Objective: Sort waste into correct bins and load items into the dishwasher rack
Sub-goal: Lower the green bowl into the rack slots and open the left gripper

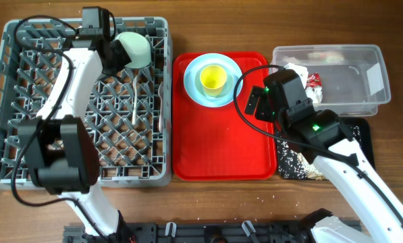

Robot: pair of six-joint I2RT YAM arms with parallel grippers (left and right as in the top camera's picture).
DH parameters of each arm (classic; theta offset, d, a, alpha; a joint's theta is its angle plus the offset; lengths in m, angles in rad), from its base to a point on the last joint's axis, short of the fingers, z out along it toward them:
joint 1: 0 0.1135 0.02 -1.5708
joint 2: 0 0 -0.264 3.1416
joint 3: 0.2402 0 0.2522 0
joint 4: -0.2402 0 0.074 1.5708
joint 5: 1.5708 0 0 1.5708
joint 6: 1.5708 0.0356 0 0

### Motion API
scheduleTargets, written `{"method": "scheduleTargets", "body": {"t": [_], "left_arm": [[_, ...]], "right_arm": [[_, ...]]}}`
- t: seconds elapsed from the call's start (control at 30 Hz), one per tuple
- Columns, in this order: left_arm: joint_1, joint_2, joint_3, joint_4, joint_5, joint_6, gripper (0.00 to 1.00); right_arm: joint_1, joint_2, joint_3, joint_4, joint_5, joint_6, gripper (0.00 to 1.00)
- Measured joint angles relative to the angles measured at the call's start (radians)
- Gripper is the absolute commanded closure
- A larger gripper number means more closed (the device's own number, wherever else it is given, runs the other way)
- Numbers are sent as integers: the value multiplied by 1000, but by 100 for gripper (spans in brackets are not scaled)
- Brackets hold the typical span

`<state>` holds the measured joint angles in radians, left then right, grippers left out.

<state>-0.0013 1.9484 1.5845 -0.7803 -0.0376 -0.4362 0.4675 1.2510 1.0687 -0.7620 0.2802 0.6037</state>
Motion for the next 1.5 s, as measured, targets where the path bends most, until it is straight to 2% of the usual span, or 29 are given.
{"method": "scheduleTargets", "body": {"t": [0.1,0.13,0.2,0.37,0.4,0.47,0.5,0.53,0.6,0.63,0.7,0.77,0.83,0.87,0.97,1.0,1.03,1.13,1.27,1.5], "left_arm": [[-6,-97,0,14,51,2,96],[-6,-116,0,15,68,4,93],[-7,-123,0,14,95,7,70],[-7,-123,0,126,169,35,66],[-9,-122,0,132,179,42,50],[-19,-112,0,139,179,58,34],[-24,-87,0,154,177,67,34],[-27,-60,0,164,176,70,38],[-21,-18,0,169,143,79,60],[-16,-14,0,171,135,79,67],[-9,-14,1,152,108,85,73],[-9,-17,5,126,103,86,69],[-17,-37,6,50,105,80,44],[-22,-42,6,-2,105,65,39],[-15,-42,4,-50,182,27,31],[-5,-42,4,-46,227,25,23],[21,-42,4,-32,289,18,10],[127,-42,3,-24,435,11,9],[179,-41,-31,31,504,11,11],[178,-33,-205,330,617,-56,17]], "right_arm": [[0,0,0,0,0,0,0],[0,0,0,0,0,0,0],[0,0,0,0,0,0,0],[0,0,0,0,0,0,0],[0,0,0,0,0,0,0],[0,0,0,0,0,0,0],[0,0,0,0,0,0,0],[0,0,0,0,0,0,0],[0,0,0,0,0,0,0],[0,0,0,0,0,0,0],[0,0,0,0,0,0,0],[0,0,0,0,0,0,0],[0,0,0,0,0,0,0],[0,0,0,1,0,0,0],[0,0,0,0,0,0,0],[0,0,0,0,0,0,0],[0,0,0,0,0,0,0],[0,0,0,0,0,0,0],[0,0,0,0,0,0,0],[0,0,0,0,0,0,0]]}}
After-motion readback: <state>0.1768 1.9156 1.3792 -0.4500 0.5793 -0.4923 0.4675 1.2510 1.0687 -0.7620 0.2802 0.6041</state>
